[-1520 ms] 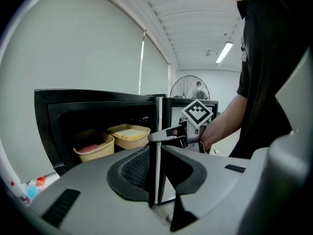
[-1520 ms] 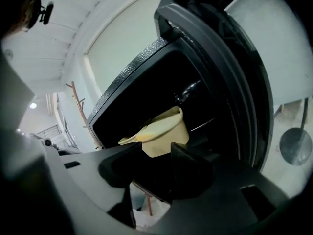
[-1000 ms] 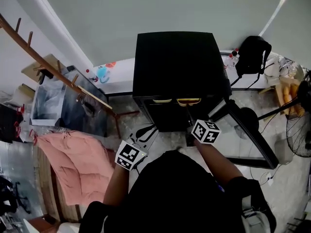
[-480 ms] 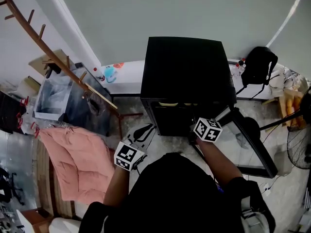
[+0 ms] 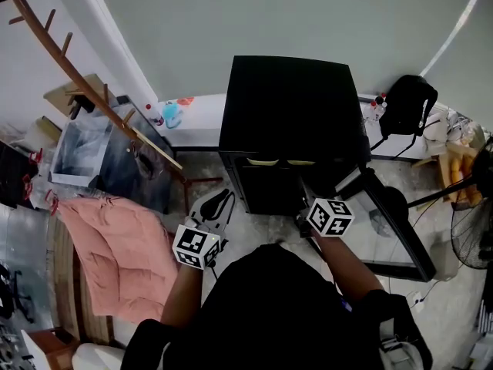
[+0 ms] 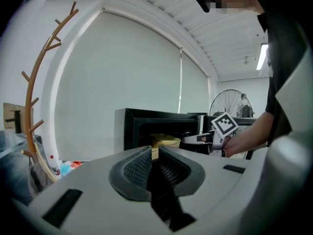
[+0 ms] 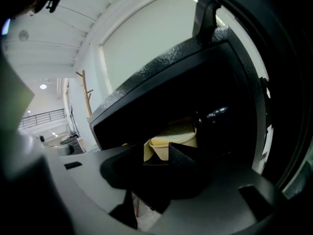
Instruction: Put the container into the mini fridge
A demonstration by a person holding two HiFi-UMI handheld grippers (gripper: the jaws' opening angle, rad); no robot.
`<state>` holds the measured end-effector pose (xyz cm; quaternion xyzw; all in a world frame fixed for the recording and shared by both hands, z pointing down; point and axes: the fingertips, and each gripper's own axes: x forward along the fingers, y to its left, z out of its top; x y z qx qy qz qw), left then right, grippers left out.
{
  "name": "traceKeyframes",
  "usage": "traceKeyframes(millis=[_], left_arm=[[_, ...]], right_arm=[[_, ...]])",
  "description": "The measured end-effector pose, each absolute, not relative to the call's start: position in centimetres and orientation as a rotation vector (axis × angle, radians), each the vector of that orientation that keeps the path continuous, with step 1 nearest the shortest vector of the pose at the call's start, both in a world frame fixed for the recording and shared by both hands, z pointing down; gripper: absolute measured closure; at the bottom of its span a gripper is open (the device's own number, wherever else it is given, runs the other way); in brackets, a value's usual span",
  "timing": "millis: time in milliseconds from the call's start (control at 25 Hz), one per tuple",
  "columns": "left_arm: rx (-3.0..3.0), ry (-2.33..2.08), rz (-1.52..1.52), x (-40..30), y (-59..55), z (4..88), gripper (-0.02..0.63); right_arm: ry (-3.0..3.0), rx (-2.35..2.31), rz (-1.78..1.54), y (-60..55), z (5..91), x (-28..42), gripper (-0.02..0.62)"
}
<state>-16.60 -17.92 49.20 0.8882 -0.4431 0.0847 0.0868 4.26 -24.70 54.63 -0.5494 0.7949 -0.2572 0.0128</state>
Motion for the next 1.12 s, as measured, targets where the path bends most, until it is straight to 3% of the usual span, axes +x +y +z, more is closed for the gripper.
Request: traceKeyframes(millis=[600,1120], left_arm=[[2.661,-1.513,-0.002,-17.5,-18.2,42.5,0.555],[2.676,-1.535,-0.087,-17.8,-18.3,40.8,0.569]], right_arm=[[2.607,-1.582,-0.288,-19.3,44.7,4.7,0.515],[2.537,-1.603,-0.224,-19.2,43.1,7.5,0.561]])
